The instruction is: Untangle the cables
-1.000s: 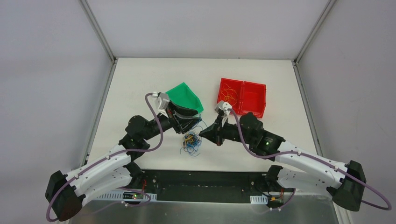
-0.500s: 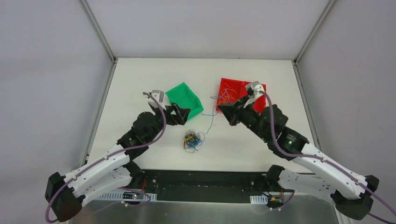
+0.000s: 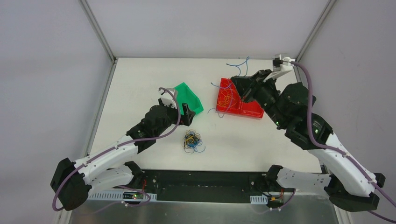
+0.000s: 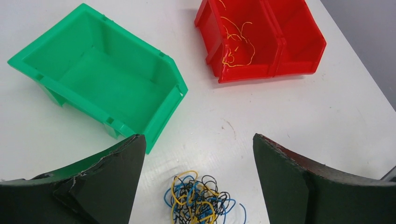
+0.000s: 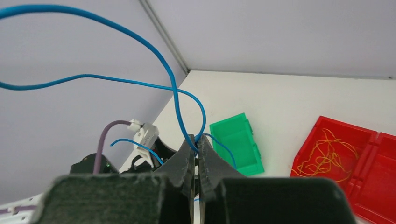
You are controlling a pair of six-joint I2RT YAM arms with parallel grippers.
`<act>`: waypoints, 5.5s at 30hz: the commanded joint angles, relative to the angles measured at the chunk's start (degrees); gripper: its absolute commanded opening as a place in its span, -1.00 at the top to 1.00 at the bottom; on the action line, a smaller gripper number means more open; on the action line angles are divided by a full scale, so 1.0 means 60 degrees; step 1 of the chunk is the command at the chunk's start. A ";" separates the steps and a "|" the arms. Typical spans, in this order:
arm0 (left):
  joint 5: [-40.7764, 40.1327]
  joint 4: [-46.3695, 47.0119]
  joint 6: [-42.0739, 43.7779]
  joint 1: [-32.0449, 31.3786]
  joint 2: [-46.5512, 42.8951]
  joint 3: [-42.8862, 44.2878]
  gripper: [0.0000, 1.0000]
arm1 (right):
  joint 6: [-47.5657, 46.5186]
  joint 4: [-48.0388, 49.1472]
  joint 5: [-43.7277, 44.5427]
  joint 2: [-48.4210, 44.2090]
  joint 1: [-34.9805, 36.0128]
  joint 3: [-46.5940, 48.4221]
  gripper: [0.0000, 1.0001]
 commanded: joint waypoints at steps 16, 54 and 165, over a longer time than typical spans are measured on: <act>-0.0954 0.0047 0.0111 -0.0041 -0.0832 0.0056 -0.72 | 0.0717 -0.1327 0.1277 0.1238 -0.4967 -0.1087 1.00; -0.0926 -0.0254 -0.0211 -0.0040 -0.1228 0.0082 -0.73 | 0.1834 -0.2726 -0.1024 0.9985 -0.7440 0.0458 1.00; -0.7844 -0.5039 -0.2584 -0.1387 -0.6535 -0.1610 1.00 | 0.3471 0.0515 0.1683 -0.5125 -0.5486 -0.7842 1.00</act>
